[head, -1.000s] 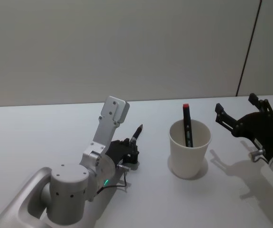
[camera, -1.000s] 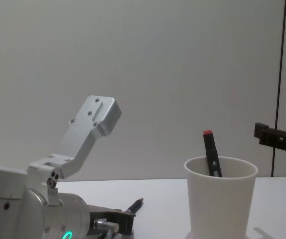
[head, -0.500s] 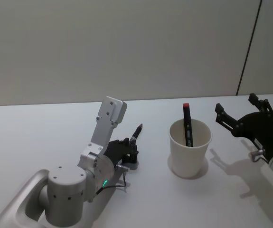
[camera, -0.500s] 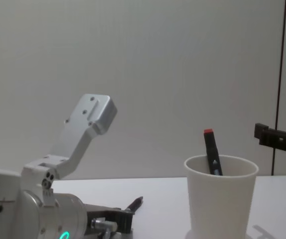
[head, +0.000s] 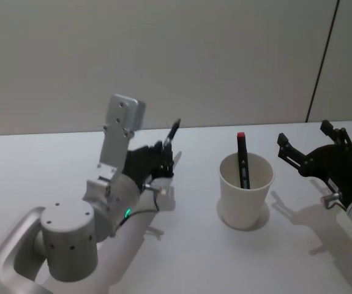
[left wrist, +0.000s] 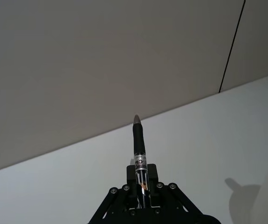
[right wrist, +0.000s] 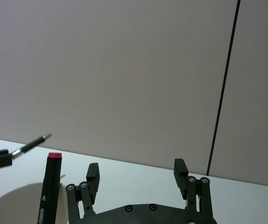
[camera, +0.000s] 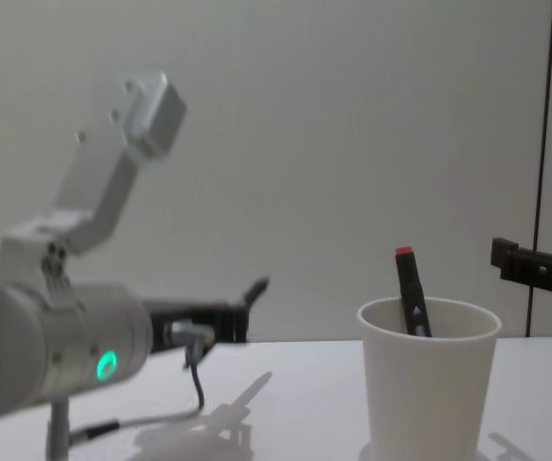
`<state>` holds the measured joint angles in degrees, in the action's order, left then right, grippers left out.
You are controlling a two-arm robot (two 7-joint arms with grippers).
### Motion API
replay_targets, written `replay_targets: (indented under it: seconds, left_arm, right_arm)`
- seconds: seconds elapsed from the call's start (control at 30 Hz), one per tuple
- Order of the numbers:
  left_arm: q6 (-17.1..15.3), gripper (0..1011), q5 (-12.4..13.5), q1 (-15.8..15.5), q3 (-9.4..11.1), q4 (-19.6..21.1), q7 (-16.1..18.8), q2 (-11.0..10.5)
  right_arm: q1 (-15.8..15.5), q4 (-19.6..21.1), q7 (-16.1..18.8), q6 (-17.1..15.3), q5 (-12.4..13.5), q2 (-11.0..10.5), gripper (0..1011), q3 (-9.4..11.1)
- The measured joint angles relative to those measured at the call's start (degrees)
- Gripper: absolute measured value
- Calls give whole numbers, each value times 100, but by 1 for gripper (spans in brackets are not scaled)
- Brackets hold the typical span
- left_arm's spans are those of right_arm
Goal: Place the pen into the pen holder.
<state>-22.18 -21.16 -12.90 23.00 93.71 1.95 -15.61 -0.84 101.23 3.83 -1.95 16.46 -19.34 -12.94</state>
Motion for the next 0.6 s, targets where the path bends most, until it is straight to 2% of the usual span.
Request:
replay_targets:
  seconds: [0.33,0.6]
  left_arm:
    - [389,141,-77,-31,-140,434,-21,-57]
    - [850,141,-127,-108,-255,775,-156,-76]
  right_arm:
    - [0,0,0,0,0,0,1001,0]
    - [0,0,0,0,0,0,1001,0]
